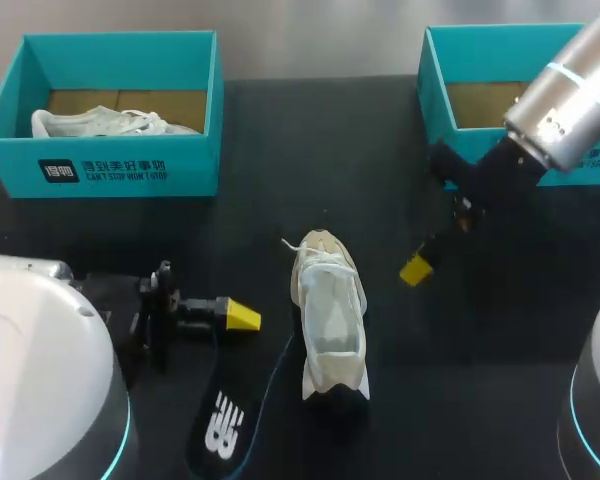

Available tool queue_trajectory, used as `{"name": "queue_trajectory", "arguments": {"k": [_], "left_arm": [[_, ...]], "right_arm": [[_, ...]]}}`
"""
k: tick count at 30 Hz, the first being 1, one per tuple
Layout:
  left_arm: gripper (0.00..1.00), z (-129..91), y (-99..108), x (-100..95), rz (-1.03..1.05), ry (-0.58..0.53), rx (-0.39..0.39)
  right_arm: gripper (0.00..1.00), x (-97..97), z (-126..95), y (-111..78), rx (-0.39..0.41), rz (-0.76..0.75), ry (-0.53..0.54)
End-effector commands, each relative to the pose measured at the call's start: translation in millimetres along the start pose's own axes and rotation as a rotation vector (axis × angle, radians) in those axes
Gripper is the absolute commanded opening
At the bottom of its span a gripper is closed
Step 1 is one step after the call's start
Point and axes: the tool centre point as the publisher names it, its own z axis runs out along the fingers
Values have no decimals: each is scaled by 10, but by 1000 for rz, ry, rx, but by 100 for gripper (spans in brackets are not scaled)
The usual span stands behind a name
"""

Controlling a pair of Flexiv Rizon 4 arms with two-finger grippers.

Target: Take the shoe out of the shoebox, open the shoe tongue, remove and reinsert the insole, then place the shoe into the shoebox

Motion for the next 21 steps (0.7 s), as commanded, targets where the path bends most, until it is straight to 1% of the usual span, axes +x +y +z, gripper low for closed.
{"name": "queue_trajectory", "arguments": {"k": [1,4,9,10,21], "left_arm": [[0,23,-4,84,-79,-12,13],[0,71,-34,143,-172,-14,15],[0,124,-88,137,-274,-31,38],[0,119,-119,85,-175,24,48],[0,119,-119,85,-175,24,48]], "right_arm": [[100,32,136,-96,58,-22,-59],[100,-6,215,-152,80,-27,-80],[100,5,306,-212,87,-66,-103],[100,5,306,-212,87,-66,-103],[100,5,306,-212,87,-66,-103]]}}
